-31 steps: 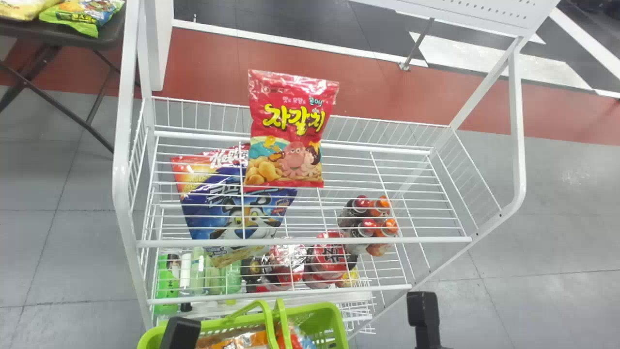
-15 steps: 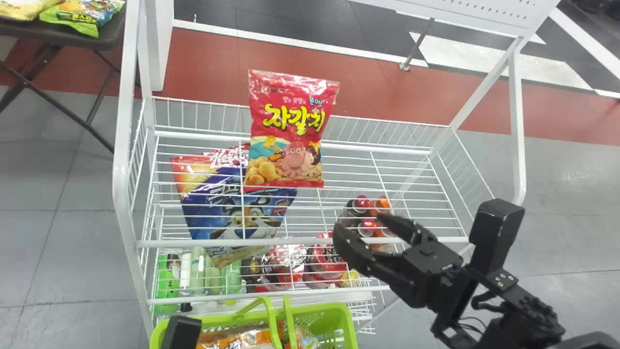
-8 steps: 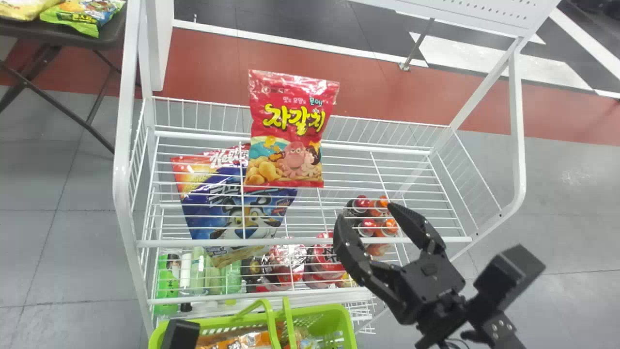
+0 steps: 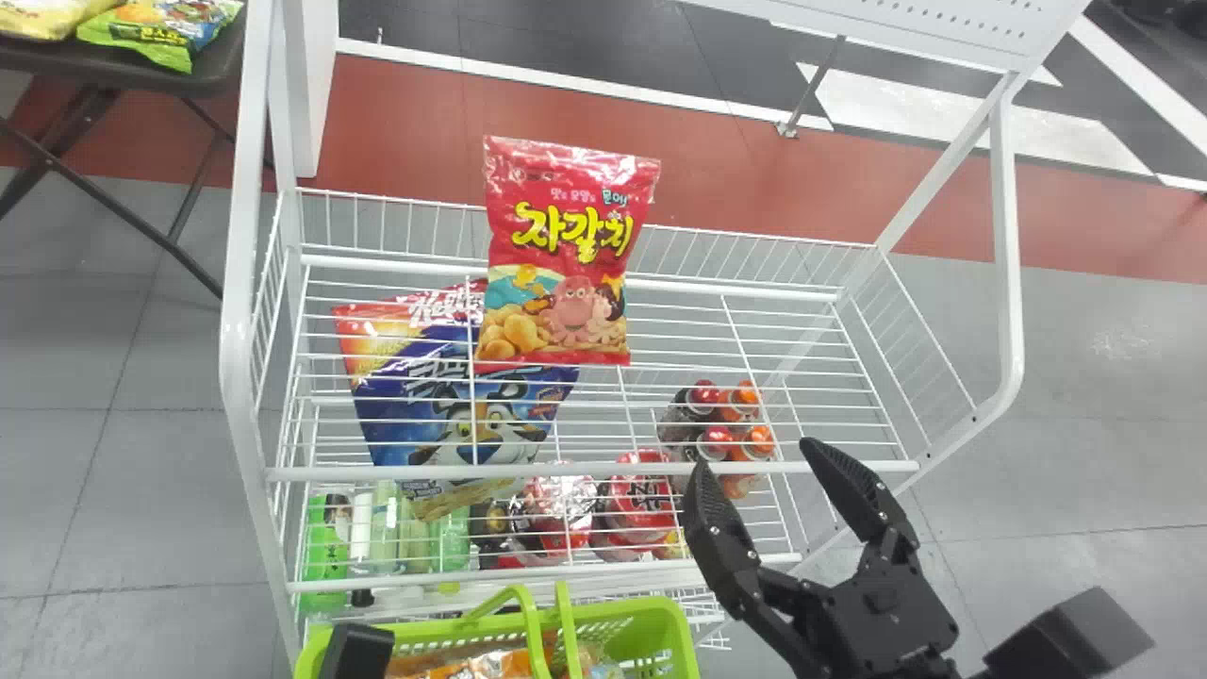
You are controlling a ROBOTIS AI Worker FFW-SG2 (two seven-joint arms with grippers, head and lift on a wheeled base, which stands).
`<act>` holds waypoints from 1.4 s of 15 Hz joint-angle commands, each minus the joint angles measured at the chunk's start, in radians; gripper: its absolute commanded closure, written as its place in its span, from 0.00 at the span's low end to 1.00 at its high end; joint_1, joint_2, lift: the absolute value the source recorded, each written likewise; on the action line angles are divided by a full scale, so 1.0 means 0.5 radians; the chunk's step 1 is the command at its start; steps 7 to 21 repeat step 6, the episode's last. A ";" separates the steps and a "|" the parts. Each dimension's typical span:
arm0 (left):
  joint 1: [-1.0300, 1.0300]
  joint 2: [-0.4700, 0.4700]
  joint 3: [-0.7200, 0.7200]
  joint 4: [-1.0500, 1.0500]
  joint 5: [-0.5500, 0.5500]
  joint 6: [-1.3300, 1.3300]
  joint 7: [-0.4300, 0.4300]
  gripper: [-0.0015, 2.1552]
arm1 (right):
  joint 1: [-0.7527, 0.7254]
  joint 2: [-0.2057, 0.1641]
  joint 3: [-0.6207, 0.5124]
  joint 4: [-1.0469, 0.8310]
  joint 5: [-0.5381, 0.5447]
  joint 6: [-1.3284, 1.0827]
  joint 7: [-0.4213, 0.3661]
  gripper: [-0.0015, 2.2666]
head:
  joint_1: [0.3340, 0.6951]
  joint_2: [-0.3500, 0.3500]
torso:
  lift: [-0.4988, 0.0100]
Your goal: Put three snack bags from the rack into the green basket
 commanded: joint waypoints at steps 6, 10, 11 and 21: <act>0.003 -0.005 -0.008 0.001 0.004 0.006 0.008 0.62 | -0.025 0.002 -0.003 0.020 -0.023 0.066 -0.015 0.03 | 1.00 0.00 | 0.98; 0.003 -0.005 -0.008 0.001 0.004 0.006 0.008 0.62 | -0.025 0.002 -0.003 0.020 -0.023 0.066 -0.015 0.03 | 1.00 0.00 | 0.98; 0.003 -0.005 -0.008 0.001 0.004 0.006 0.008 0.62 | -0.025 0.002 -0.003 0.020 -0.023 0.066 -0.015 0.03 | 1.00 0.00 | 0.98; 0.003 -0.005 -0.008 0.001 0.004 0.006 0.008 0.62 | -0.025 0.002 -0.003 0.020 -0.023 0.066 -0.015 0.03 | 1.00 0.00 | 0.98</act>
